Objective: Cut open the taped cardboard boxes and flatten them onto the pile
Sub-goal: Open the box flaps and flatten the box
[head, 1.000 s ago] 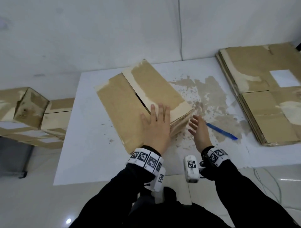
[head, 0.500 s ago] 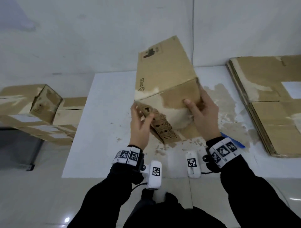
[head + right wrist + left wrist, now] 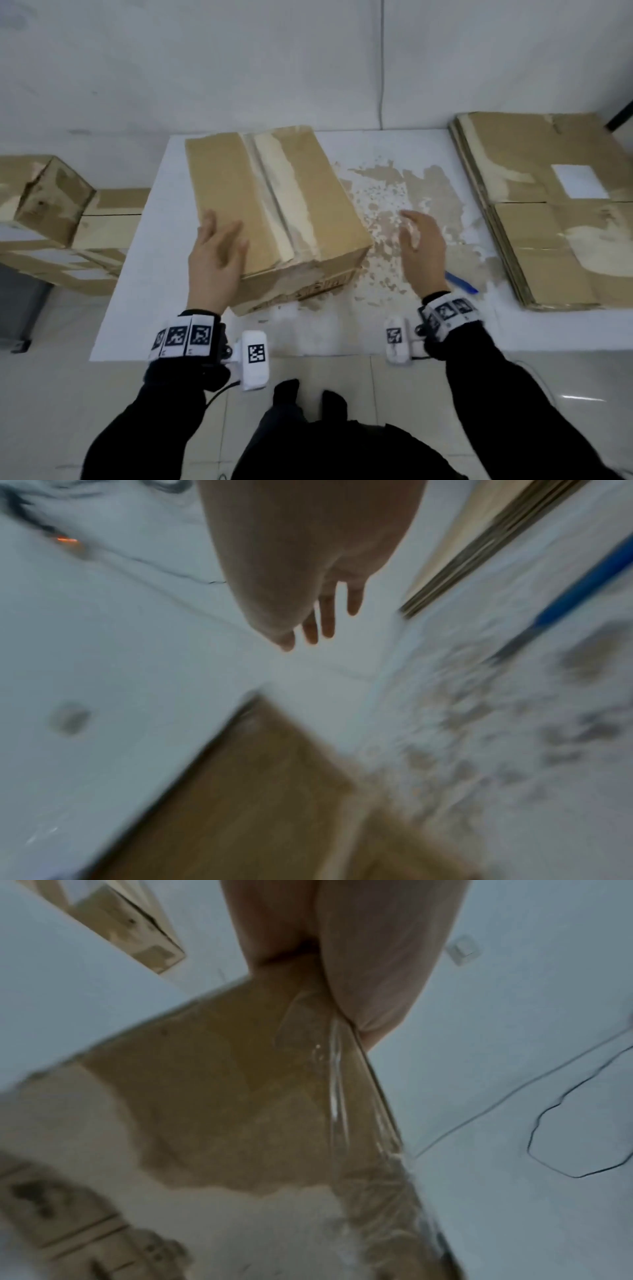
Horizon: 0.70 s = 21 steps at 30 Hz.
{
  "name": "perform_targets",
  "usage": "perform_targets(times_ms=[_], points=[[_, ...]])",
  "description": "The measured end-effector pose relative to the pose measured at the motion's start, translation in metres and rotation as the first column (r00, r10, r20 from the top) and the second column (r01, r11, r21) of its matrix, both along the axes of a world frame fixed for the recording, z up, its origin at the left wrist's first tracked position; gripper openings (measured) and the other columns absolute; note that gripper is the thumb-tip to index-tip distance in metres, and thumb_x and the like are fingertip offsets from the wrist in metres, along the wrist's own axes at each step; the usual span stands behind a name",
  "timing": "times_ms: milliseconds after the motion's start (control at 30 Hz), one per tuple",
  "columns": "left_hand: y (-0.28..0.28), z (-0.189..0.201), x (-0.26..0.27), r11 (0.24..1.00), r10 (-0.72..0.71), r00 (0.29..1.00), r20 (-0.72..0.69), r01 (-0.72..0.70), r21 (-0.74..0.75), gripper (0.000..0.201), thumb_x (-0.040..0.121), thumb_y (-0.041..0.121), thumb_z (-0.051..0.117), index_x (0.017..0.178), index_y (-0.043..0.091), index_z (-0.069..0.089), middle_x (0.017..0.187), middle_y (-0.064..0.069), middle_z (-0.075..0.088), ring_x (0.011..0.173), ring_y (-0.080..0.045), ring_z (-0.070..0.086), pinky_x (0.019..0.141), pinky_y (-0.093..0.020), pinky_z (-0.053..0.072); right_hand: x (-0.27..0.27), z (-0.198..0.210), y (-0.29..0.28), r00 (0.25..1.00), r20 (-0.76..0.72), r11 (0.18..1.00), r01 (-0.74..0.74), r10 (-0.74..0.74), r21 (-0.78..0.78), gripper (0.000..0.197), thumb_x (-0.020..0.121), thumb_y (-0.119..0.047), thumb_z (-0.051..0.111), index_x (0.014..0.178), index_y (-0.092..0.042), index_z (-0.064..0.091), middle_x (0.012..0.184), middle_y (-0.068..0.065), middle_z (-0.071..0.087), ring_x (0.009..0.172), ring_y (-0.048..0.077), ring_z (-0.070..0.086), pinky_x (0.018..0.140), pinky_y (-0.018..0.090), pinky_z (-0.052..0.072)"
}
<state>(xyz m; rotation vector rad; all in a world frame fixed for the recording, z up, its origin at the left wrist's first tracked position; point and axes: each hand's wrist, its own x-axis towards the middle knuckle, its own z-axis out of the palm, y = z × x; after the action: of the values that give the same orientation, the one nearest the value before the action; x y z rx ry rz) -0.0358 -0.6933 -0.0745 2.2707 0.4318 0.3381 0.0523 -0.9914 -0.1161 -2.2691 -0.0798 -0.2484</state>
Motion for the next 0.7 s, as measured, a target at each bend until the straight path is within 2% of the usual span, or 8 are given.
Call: perform_targets(times_ms=[67,133,267,367,467,533,600,700], points=[[-0.002,-0.009,-0.007,1.0,0.014,1.0,0.001,-0.014,-0.023,0.035,0.095,0.024,0.057,0.128,0.014,0.061,0.156,-0.006,0.025,0.142,-0.016,0.026,0.106,-0.014,0.019,0.015,-0.036,-0.049,0.935,-0.257,0.954,0.184,-0.244,-0.237,0.04,0.094,-0.017,0.052,0.133,-0.007,0.047,0.135,0.017,0.048,0.124,0.035,0.043,0.103,0.04,0.034],[-0.001,-0.016,-0.01,0.999,0.028,1.0,0.013,-0.027,-0.039,0.034,0.095,0.023,0.057,0.127,0.013,0.061,0.156,-0.006,0.026,0.142,-0.015,0.026,0.105,-0.013,0.018,0.017,-0.065,-0.078,0.816,-0.441,0.871,0.144,-0.373,-0.47,0.04,0.092,-0.027,0.055,0.128,-0.009,0.052,0.129,0.018,0.051,0.116,0.038,0.048,0.096,0.046,0.044],[0.0,-0.021,-0.008,1.0,0.017,0.999,0.042,-0.016,-0.026,0.031,0.095,0.022,0.056,0.125,0.013,0.061,0.156,-0.009,0.026,0.143,-0.019,0.025,0.111,-0.024,0.02,0.008,-0.076,-0.08,0.827,-0.389,0.792,0.105,-0.405,-0.602,0.02,0.089,-0.028,0.06,0.103,-0.015,0.065,0.098,0.011,0.064,0.092,0.032,0.059,0.081,0.04,0.049],[0.004,-0.022,-0.01,0.999,-0.051,0.999,-0.004,0.051,0.003,0.034,0.095,0.028,0.054,0.127,0.017,0.056,0.156,-0.011,0.022,0.145,-0.026,0.019,0.118,-0.043,0.019,0.009,-0.051,-0.061,0.891,-0.298,0.882,0.194,-0.342,-0.43,0.021,0.095,-0.022,0.052,0.101,-0.003,0.058,0.087,0.016,0.064,0.078,0.033,0.061,0.068,0.039,0.047],[0.022,-0.018,-0.012,0.982,-0.153,0.982,-0.111,0.163,0.095,0.058,0.079,0.062,0.048,0.128,0.03,0.053,0.157,-0.006,0.02,0.147,-0.026,0.006,0.118,-0.049,0.008,0.024,0.004,-0.019,0.951,-0.217,0.972,0.193,-0.219,-0.135,0.02,0.099,-0.019,0.042,0.098,-0.004,0.055,0.088,0.015,0.067,0.065,0.026,0.057,0.063,0.036,0.047],[0.039,-0.01,-0.006,0.957,-0.233,0.96,-0.154,0.254,0.14,0.069,0.073,0.072,0.039,0.128,0.033,0.051,0.157,-0.004,0.019,0.147,-0.02,0.0,0.117,-0.046,0.0,0.031,0.048,0.023,0.956,-0.289,0.997,0.069,-0.053,0.044,0.015,0.1,-0.018,0.039,0.101,-0.012,0.053,0.083,0.009,0.065,0.056,0.017,0.049,0.054,0.03,0.042],[0.057,-0.003,0.006,0.93,-0.285,0.944,-0.164,0.314,0.193,0.076,0.073,0.073,0.034,0.132,0.027,0.049,0.156,-0.006,0.021,0.147,-0.018,0.002,0.117,-0.044,-0.001,0.033,0.084,0.07,0.921,-0.359,0.982,-0.094,0.149,0.166,0.017,0.1,-0.017,0.036,0.111,-0.018,0.049,0.076,0.006,0.061,0.053,0.016,0.044,0.045,0.026,0.036],[0.077,-0.001,0.037,0.873,-0.331,0.926,-0.178,0.373,0.314,0.08,0.079,0.07,0.031,0.138,0.018,0.043,0.156,-0.006,0.023,0.147,-0.02,0.006,0.117,-0.043,-0.001,0.045,0.11,0.141,0.867,-0.372,0.943,-0.319,0.332,0.098,0.027,0.101,-0.014,0.031,0.121,-0.02,0.047,0.076,0.007,0.057,0.052,0.016,0.042,0.042,0.023,0.033]])
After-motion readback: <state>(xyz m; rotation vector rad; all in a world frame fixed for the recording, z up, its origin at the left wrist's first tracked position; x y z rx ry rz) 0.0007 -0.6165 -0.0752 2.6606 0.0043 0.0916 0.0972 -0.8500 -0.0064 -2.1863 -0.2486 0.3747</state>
